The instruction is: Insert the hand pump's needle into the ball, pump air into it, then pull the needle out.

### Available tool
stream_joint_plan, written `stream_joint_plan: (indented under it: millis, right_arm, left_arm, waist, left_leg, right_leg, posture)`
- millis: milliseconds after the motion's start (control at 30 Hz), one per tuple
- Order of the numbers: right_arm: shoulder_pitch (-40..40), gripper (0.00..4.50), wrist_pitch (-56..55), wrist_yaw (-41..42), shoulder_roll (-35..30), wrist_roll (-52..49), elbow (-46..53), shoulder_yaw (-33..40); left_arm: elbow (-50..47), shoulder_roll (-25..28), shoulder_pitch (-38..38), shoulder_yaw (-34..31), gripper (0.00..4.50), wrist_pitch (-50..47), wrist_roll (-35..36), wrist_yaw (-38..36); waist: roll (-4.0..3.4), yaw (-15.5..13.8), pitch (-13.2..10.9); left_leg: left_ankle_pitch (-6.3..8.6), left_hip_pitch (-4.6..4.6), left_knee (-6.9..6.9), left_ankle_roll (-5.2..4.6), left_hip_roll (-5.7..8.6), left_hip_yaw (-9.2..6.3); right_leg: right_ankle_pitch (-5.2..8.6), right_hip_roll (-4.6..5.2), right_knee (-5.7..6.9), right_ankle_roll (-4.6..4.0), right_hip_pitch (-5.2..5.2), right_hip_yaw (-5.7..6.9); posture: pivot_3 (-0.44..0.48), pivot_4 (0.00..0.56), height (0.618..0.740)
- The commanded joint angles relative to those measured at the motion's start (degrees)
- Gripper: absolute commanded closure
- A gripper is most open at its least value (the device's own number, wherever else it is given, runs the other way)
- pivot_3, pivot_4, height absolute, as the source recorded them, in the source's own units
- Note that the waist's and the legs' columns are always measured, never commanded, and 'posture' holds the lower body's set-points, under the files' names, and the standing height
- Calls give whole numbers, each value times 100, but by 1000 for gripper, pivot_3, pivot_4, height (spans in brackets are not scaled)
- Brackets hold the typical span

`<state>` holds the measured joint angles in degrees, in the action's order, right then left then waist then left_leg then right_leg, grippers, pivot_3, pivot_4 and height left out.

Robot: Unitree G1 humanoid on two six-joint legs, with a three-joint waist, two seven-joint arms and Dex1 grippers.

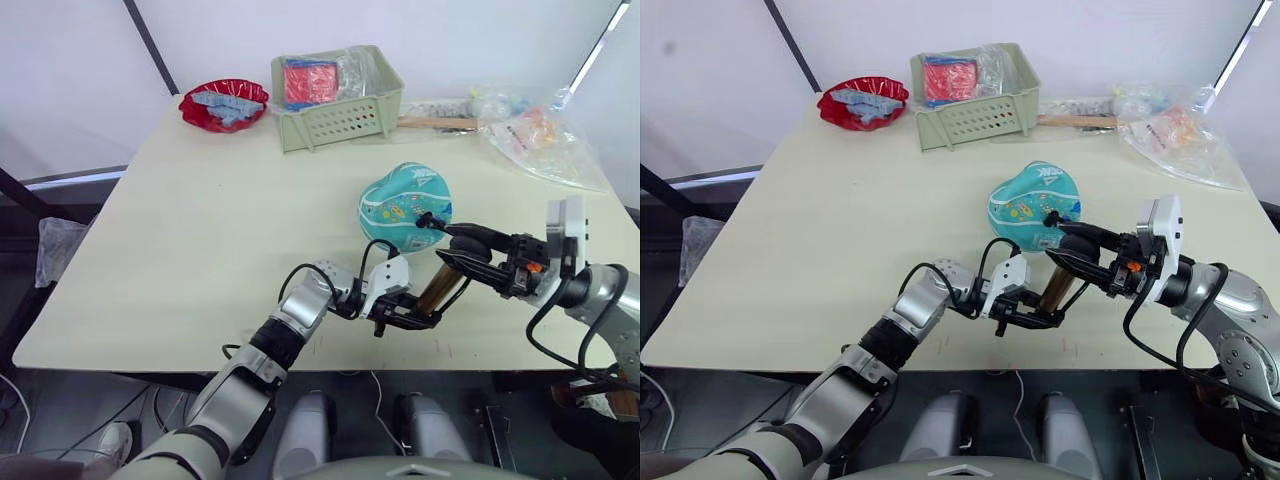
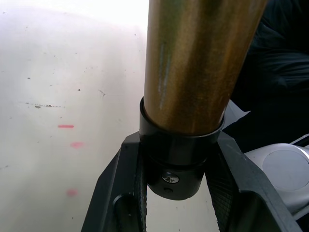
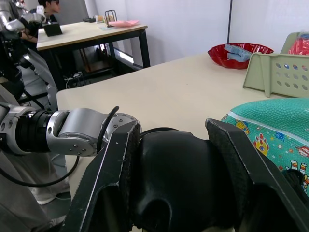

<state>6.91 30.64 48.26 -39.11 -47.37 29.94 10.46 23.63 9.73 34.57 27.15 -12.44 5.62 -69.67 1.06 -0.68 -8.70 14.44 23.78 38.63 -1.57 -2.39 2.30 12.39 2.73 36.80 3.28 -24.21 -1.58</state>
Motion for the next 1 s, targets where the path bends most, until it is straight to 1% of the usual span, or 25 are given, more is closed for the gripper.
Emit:
stream_joint_plan:
  millis: [33,200,300,400,600,733,867,1000]
  right_arm:
    - [-138,2824,-375,325,-66,297,120,-103]
    - [-365,2824,-1231,710,-47,1075,-277,-235]
    - [-432,2824,-1691,778,-28,1519,-530,-317]
    - [-432,2824,-1852,765,64,1572,-641,-314]
    - [-507,2824,-2583,893,75,2164,-1010,-404]
    - [-523,2824,-2849,1039,29,2238,-1109,-414]
    - [-550,2824,-2792,1119,-22,2045,-983,-273]
    - [-586,2824,-2475,1069,-84,1686,-756,-118]
  left_arm:
    - [138,-194,45,-149,3349,227,22,193]
    - [694,-461,-4,-60,3349,870,-298,535]
    - [1088,-674,-15,-68,3349,1329,-480,826]
    - [1410,-841,-2,-105,3349,1629,-564,948]
    - [2521,-1296,346,-207,3349,2407,-845,1560]
    - [3022,-1441,504,-257,3349,2781,-979,1739]
    - [3430,-1514,584,-294,3349,3029,-1134,1893]
    - [3666,-1547,595,-328,3349,3193,-1228,1962]
  waist:
    - [0,-1,0]
    - [0,-8,0]
    - [1,-6,0]
    - [1,-2,0]
    - [1,-12,0]
    - [2,-13,-1]
    - [2,-17,0]
    - [2,-16,0]
  left_leg:
    - [0,0,0,0,0,-1]
    - [0,1,3,0,1,1]
    - [0,0,4,0,1,1]
    - [0,0,3,0,1,1]
    - [0,1,5,0,3,1]
    - [0,0,5,0,3,1]
    - [0,0,5,0,3,0]
    - [0,0,7,0,3,-1]
  right_leg:
    - [0,0,0,0,0,0]
    - [0,0,-1,1,1,0]
    - [0,0,0,1,1,0]
    - [0,0,0,0,0,0]
    - [-1,0,0,1,1,1]
    - [-1,1,-1,1,2,0]
    - [-1,1,-1,0,2,1]
    - [-1,2,-1,0,5,2]
  posture:
    - [0,150,735]
    - [0,150,735]
    - [0,150,735]
    - [0,150,735]
    - [0,150,735]
    - [0,150,735]
    - [0,150,735]
    - [0,150,735]
